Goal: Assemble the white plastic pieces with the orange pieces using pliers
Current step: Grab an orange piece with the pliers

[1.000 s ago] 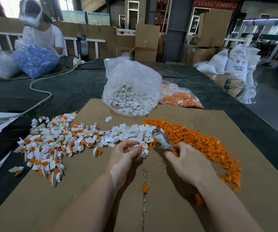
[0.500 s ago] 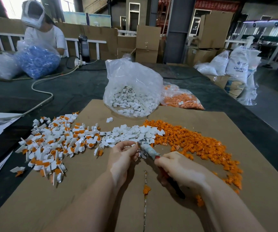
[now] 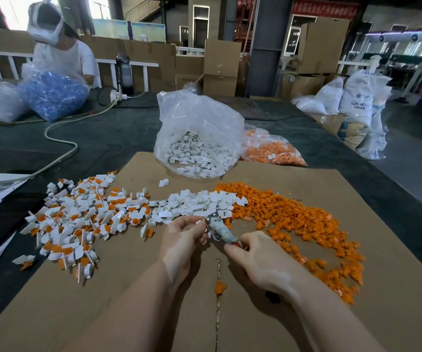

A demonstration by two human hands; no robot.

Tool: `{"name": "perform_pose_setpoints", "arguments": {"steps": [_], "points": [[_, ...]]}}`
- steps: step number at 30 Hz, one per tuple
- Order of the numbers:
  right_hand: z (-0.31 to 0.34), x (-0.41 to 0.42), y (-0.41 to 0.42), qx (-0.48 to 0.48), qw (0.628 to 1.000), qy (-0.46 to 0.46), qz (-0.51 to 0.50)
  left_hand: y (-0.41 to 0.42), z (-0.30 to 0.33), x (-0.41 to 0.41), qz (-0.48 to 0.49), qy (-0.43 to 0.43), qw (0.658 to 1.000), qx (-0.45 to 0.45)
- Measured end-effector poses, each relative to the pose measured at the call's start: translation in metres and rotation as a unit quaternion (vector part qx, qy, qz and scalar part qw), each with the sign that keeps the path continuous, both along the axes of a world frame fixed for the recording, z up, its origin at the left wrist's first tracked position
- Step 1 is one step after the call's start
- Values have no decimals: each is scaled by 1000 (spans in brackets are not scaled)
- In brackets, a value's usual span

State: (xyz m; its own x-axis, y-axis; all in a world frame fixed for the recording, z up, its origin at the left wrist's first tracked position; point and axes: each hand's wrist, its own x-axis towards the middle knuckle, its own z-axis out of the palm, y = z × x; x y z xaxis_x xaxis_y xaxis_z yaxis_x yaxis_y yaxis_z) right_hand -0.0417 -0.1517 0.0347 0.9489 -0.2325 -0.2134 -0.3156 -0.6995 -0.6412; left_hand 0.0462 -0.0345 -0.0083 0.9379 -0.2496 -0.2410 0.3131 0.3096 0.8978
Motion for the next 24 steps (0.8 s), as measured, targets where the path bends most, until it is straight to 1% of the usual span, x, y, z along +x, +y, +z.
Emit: {"name": "perform_pose_setpoints", "arguments": {"steps": [4, 7, 10, 12, 15, 17, 19, 22, 23, 24], "points": [[-5, 0, 0, -37, 999, -24, -20, -1, 0, -1, 1, 1, 1000, 0], [-10, -3, -2, -29, 998, -45, -29, 0, -2, 0, 5, -3, 1000, -11], [-17, -5, -8, -44, 993, -79, -75, -1, -6, 1, 8, -20, 1000, 0], [-22, -6, -15, -98, 982, -98, -126, -2, -10, 1, 1, -49, 998, 36], [-31, -6, -27, -275, 942, -110, -160, 1, -15, 1, -20, -130, 983, 130], [-38, -6, -35, -359, 914, -94, -161, 2, -16, 0, -35, -179, 965, 186], [-43, -6, -41, -397, 900, -73, -162, 3, -15, -1, -52, -205, 953, 219], [-45, -6, -42, -449, 876, -47, -170, 4, -14, -3, -58, -225, 945, 230], [-43, -6, -40, -456, 871, -60, -171, 4, -14, -3, -58, -232, 943, 232], [-43, -5, -37, -444, 874, -101, -169, 4, -14, -3, -60, -240, 940, 234]]}}
